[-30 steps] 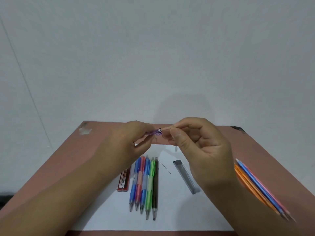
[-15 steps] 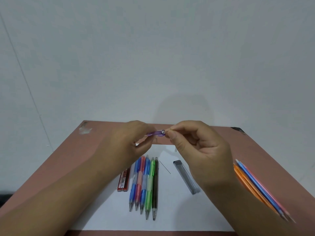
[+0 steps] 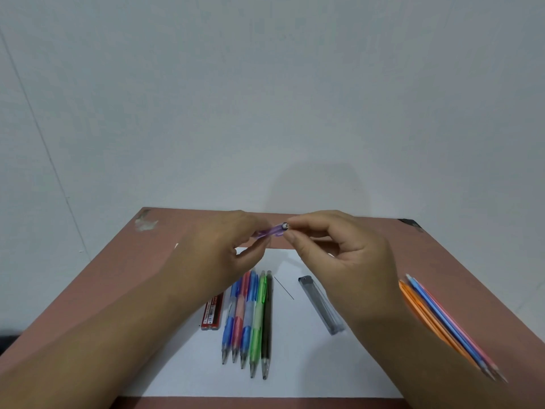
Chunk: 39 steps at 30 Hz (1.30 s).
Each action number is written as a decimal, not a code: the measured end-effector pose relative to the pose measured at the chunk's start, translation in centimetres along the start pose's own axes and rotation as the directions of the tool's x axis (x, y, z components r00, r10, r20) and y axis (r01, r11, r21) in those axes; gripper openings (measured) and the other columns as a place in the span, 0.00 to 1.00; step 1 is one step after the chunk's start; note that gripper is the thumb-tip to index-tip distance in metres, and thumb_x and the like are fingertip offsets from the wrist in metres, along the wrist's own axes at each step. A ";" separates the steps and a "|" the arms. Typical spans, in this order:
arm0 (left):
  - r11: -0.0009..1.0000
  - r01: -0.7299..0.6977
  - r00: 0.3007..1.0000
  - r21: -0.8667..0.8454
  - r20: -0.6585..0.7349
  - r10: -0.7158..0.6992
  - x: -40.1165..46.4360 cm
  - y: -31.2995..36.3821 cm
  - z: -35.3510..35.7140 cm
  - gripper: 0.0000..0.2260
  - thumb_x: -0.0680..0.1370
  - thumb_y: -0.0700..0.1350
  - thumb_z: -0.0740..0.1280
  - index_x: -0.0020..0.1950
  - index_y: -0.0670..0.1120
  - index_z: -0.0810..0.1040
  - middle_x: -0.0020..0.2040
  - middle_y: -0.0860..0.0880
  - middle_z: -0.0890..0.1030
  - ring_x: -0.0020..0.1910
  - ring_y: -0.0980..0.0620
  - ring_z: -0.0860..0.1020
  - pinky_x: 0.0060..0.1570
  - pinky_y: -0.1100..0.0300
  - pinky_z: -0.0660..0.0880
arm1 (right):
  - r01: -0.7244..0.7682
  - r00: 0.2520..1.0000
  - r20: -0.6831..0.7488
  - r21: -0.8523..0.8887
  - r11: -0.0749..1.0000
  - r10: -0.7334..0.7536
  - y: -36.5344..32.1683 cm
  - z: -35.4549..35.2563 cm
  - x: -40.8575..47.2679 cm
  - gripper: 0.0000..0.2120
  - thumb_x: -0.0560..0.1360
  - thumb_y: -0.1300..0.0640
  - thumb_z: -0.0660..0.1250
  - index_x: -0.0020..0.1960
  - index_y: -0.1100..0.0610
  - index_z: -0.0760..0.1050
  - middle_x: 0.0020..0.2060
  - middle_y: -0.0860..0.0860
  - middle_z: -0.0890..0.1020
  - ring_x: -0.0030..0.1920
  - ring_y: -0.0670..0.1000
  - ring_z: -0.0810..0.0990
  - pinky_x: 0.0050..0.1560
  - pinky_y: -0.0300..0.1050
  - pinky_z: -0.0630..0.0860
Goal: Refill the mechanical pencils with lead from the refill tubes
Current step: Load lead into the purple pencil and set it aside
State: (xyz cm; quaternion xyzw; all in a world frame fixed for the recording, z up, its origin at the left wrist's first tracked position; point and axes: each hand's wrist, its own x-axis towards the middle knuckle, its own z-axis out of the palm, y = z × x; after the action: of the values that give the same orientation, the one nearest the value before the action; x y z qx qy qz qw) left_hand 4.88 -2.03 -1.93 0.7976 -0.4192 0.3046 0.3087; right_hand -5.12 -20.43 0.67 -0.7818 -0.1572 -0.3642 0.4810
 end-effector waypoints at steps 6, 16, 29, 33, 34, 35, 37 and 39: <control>0.998 0.049 0.999 -0.027 0.019 -0.048 -0.1 0.2 0.0 0.10 0.79 0.50 0.68 0.60 0.54 0.81 0.50 0.58 0.84 0.47 0.57 0.82 0.45 0.55 0.82 | -0.050 0.999 -0.014 -0.034 0.998 0.049 0.4 -0.1 0.1 0.09 0.75 0.60 0.75 0.52 0.49 0.85 0.45 0.39 0.85 0.49 0.43 0.85 0.48 0.31 0.79; 0.984 0.173 0.985 0.033 0.006 -0.173 0.0 0.4 -0.5 0.08 0.77 0.51 0.71 0.56 0.55 0.82 0.46 0.61 0.81 0.45 0.61 0.80 0.43 0.60 0.81 | -0.281 0.925 0.098 -0.475 0.834 0.368 5.8 -1.0 0.9 0.11 0.81 0.56 0.67 0.60 0.45 0.83 0.50 0.37 0.79 0.49 0.32 0.75 0.44 0.21 0.67; 0.968 0.245 0.969 -0.049 0.056 -0.242 -0.1 -0.6 -0.3 0.16 0.75 0.59 0.65 0.58 0.55 0.81 0.47 0.59 0.80 0.48 0.59 0.79 0.46 0.54 0.81 | -0.295 0.873 0.179 -0.548 0.783 0.454 6.6 -0.4 1.2 0.07 0.80 0.56 0.67 0.51 0.47 0.84 0.48 0.40 0.81 0.49 0.38 0.77 0.47 0.29 0.69; 0.964 0.255 0.965 -0.070 0.074 -0.250 -0.1 -0.9 -0.3 0.14 0.75 0.60 0.65 0.57 0.57 0.81 0.47 0.60 0.80 0.47 0.59 0.80 0.46 0.53 0.81 | -0.451 0.863 0.041 -0.383 0.806 0.503 6.4 -0.9 1.4 0.07 0.80 0.57 0.68 0.50 0.48 0.85 0.43 0.38 0.83 0.43 0.32 0.78 0.39 0.22 0.69; 0.964 0.257 0.965 -0.068 0.079 -0.252 -0.1 -1.1 -0.3 0.14 0.75 0.60 0.65 0.57 0.57 0.81 0.47 0.60 0.80 0.47 0.59 0.80 0.46 0.52 0.81 | -0.485 0.858 0.011 -0.314 0.816 0.514 6.3 -1.0 1.4 0.07 0.79 0.56 0.69 0.50 0.48 0.85 0.42 0.38 0.83 0.43 0.32 0.78 0.40 0.23 0.70; 0.964 0.259 0.964 -0.064 0.083 -0.253 -0.2 -1.2 -0.2 0.14 0.75 0.60 0.65 0.57 0.57 0.81 0.47 0.60 0.80 0.47 0.59 0.80 0.46 0.52 0.81 | -0.513 0.851 -0.011 -0.232 0.827 0.525 6.2 -1.1 1.4 0.06 0.79 0.56 0.70 0.49 0.47 0.85 0.41 0.39 0.84 0.43 0.33 0.80 0.42 0.25 0.73; 0.962 0.266 0.961 -0.054 0.091 -0.260 -0.2 -1.4 -0.1 0.13 0.75 0.58 0.66 0.58 0.57 0.81 0.47 0.59 0.80 0.47 0.58 0.80 0.47 0.52 0.82 | -0.543 0.840 -0.027 -0.041 0.838 0.543 5.5 -1.1 1.5 0.06 0.78 0.56 0.71 0.49 0.46 0.85 0.41 0.41 0.86 0.39 0.39 0.82 0.44 0.35 0.77; 0.964 0.257 0.963 -0.065 0.097 -0.250 -0.2 -1.4 -0.1 0.14 0.75 0.60 0.66 0.57 0.57 0.81 0.47 0.59 0.81 0.47 0.58 0.80 0.46 0.52 0.82 | -0.539 0.840 -0.003 0.112 0.835 0.542 4.5 -1.0 1.6 0.07 0.78 0.59 0.71 0.49 0.48 0.86 0.42 0.45 0.87 0.40 0.42 0.84 0.44 0.36 0.79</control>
State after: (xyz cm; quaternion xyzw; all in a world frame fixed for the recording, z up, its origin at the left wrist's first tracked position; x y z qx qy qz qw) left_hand 5.98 -1.20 -2.31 0.8448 -0.3383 0.2108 0.3571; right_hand -1.77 -23.62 -0.81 -0.7610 0.0589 -0.2182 0.6081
